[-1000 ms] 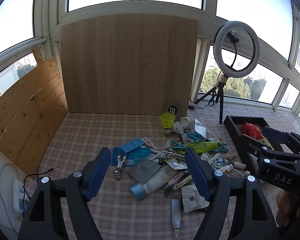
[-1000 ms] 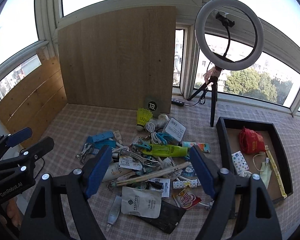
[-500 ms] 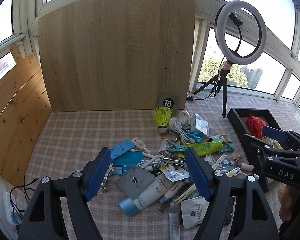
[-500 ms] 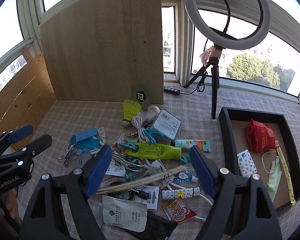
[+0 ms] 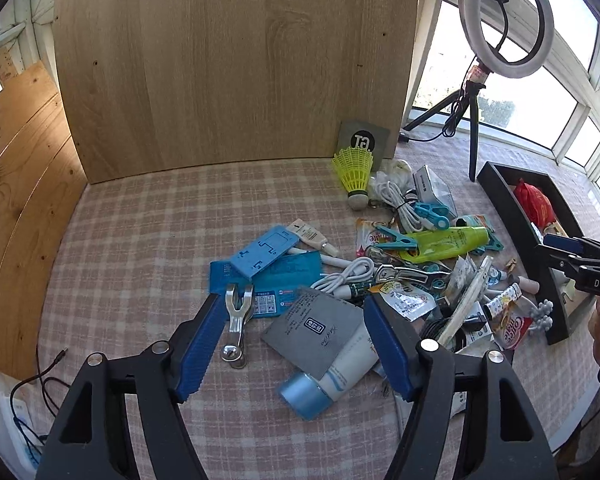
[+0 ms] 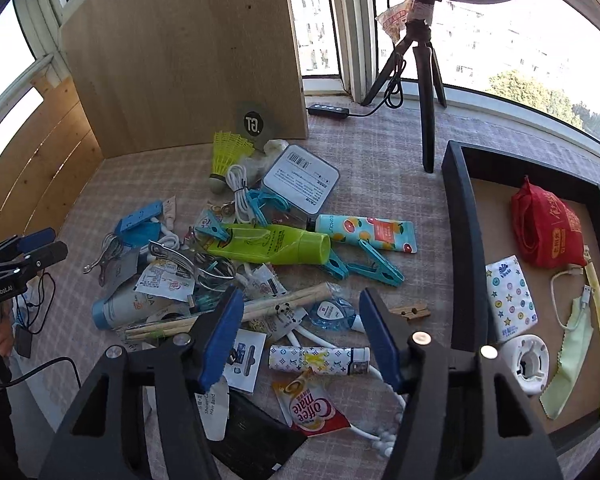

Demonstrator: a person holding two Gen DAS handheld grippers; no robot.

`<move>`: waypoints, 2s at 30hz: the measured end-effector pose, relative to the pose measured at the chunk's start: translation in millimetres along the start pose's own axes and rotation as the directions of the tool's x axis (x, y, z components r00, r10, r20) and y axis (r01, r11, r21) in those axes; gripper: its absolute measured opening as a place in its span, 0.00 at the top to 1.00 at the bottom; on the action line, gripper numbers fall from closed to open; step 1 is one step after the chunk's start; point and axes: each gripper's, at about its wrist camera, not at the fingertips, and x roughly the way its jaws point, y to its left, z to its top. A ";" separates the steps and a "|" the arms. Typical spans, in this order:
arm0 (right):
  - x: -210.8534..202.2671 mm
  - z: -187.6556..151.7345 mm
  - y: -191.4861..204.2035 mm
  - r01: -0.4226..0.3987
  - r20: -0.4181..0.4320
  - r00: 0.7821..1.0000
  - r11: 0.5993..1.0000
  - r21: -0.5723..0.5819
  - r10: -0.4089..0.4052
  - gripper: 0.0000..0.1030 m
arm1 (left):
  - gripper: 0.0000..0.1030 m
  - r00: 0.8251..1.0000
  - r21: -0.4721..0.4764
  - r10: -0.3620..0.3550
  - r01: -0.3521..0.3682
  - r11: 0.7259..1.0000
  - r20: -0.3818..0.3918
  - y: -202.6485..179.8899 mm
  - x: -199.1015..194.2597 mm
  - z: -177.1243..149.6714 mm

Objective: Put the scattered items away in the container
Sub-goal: 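Move both open tools back over the scattered pile of items, then grasp the grey printed card with the left tool while the right tool grasps the silver clip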

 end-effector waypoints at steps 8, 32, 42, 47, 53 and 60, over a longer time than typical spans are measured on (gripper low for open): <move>21.0 6.6 28.3 -0.083 -0.037 0.996 0.991 -0.104 0.079 0.45 | 0.37 0.995 0.031 -0.064 0.067 0.997 -0.073 -11.2 24.7 -21.7; 92.2 31.0 104.0 -0.207 -0.201 0.970 0.892 -0.401 0.135 0.61 | 0.37 0.973 0.189 -0.121 0.158 0.969 -0.195 -11.4 88.5 -11.9; 114.1 43.2 136.6 -0.276 -0.244 0.953 0.847 -0.454 0.180 0.63 | 0.46 0.961 0.185 -0.167 0.209 0.960 -0.219 -7.3 90.0 -7.6; 127.7 46.7 149.3 -0.309 -0.283 0.940 0.828 -0.469 0.190 0.69 | 0.51 0.961 0.179 -0.172 0.213 0.961 -0.217 -3.6 90.0 -4.5; 124.4 53.1 144.0 -0.346 -0.272 0.929 0.844 -0.410 0.249 0.87 | 0.65 0.965 0.165 -0.180 0.212 0.963 -0.190 2.2 80.2 0.4; 116.4 59.9 128.3 -0.349 -0.240 0.930 0.876 -0.333 0.279 0.92 | 0.90 0.979 0.155 -0.157 0.176 0.972 -0.126 10.0 60.2 12.2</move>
